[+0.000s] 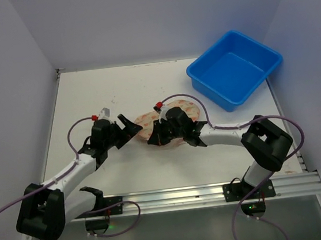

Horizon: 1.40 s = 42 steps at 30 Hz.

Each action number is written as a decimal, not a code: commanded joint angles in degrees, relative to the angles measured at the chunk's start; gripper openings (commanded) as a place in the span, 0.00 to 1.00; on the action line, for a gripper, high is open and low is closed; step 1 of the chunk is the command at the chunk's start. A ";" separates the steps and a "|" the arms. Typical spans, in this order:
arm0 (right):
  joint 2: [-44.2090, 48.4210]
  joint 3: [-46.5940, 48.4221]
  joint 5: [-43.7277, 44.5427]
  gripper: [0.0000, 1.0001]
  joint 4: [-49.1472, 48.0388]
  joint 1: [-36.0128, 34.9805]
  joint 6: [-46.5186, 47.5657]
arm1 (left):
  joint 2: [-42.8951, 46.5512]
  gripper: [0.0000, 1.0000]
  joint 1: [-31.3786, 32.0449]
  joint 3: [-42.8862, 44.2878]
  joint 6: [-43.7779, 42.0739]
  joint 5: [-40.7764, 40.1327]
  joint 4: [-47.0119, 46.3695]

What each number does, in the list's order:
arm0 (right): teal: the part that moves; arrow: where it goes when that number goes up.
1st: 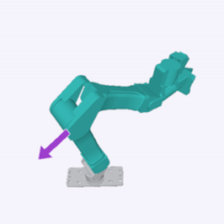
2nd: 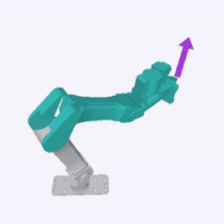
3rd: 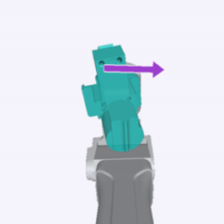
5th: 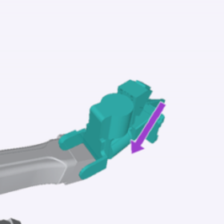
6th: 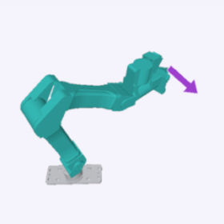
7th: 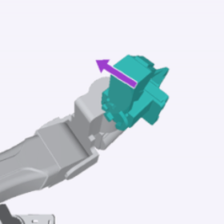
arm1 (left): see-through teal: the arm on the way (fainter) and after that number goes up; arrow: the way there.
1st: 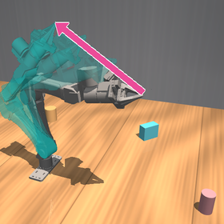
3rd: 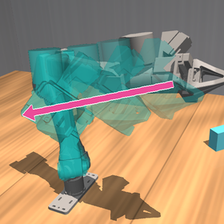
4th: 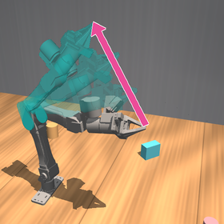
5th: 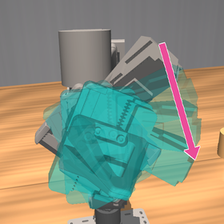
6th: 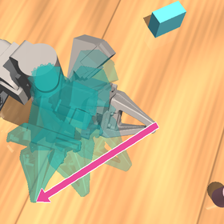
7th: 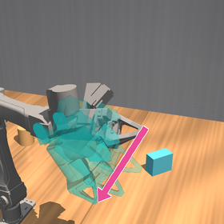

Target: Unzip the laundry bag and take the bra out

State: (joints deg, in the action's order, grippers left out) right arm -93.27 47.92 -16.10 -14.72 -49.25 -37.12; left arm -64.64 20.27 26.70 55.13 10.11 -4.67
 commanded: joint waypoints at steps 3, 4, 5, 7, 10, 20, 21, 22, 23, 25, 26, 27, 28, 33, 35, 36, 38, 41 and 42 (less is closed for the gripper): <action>-2.08 5.16 -0.69 0.00 -5.14 -1.28 -0.23 | -0.83 0.86 1.96 -4.82 7.53 4.13 -8.87; -2.52 5.34 -0.60 0.00 -5.06 -1.28 -0.23 | -1.62 0.85 2.57 -4.29 7.36 3.61 -8.87; -2.70 5.43 -0.60 0.00 -4.97 -1.37 -0.14 | -3.37 0.84 3.71 -3.85 7.36 2.91 -8.87; -2.53 5.52 -0.25 0.00 -4.36 -1.72 0.47 | -5.13 0.75 4.16 -3.06 7.44 3.25 -11.14; -1.22 4.38 1.67 0.00 -3.13 -1.81 1.18 | -7.07 0.40 4.34 -2.79 7.80 3.25 -13.35; 12.40 -6.86 14.60 0.00 9.61 4.68 3.82 | -6.12 0.00 -0.40 -0.51 1.48 5.27 -4.93; 15.20 -7.92 14.34 0.00 11.02 8.44 3.20 | -5.68 0.00 -0.93 -0.33 0.77 5.45 -4.22; 16.53 -9.06 13.73 0.00 11.29 10.47 2.94 | -4.97 0.00 -1.98 -0.24 0.24 5.53 -3.43; 17.76 -11.16 13.03 0.00 11.47 14.24 2.76 | -4.71 0.00 -2.51 0.10 -0.98 5.45 -1.94; 21.11 -12.67 12.14 0.00 12.34 17.16 3.02 | -4.53 0.00 -4.44 0.89 -2.66 5.45 -0.44; 21.90 -13.55 11.97 0.00 12.70 19.00 3.81 | -4.70 0.00 -5.06 1.51 -4.49 5.36 1.22; 23.30 -13.82 12.40 0.00 13.66 19.37 4.25 | -5.14 0.00 -5.68 2.91 -5.47 5.36 2.02; 23.92 -13.82 12.75 0.00 14.27 19.46 4.77 | -6.19 0.00 -6.90 3.88 -6.52 5.36 2.64; 24.28 -14.26 7.68 0.00 12.10 19.11 7.24 | -12.78 0.10 -9.11 11.34 -11.98 8.34 4.32; 22.09 -13.21 4.15 0.00 11.12 18.32 6.89 | -16.91 0.21 -9.20 15.56 -12.59 9.13 3.79; 21.30 -12.77 3.62 0.00 10.25 16.66 6.02 | -18.40 0.34 -9.20 16.88 -12.60 9.31 3.44; 18.59 -10.93 2.39 0.00 9.01 13.59 4.44 | -22.45 0.56 -9.20 20.58 -12.33 10.71 2.74; 14.37 -7.60 2.30 0.00 6.46 9.72 2.16 | -25.36 0.86 -9.29 23.30 -10.93 13.18 3.69; 13.04 -6.88 2.21 0.00 4.98 8.92 1.45 | -25.27 0.89 -9.29 23.22 -10.40 13.36 3.87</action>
State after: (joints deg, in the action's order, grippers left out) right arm -77.32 36.40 -11.38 -3.68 -37.47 -33.15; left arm -89.43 11.42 47.24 44.75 19.79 -0.99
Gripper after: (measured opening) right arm 0.011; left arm 0.853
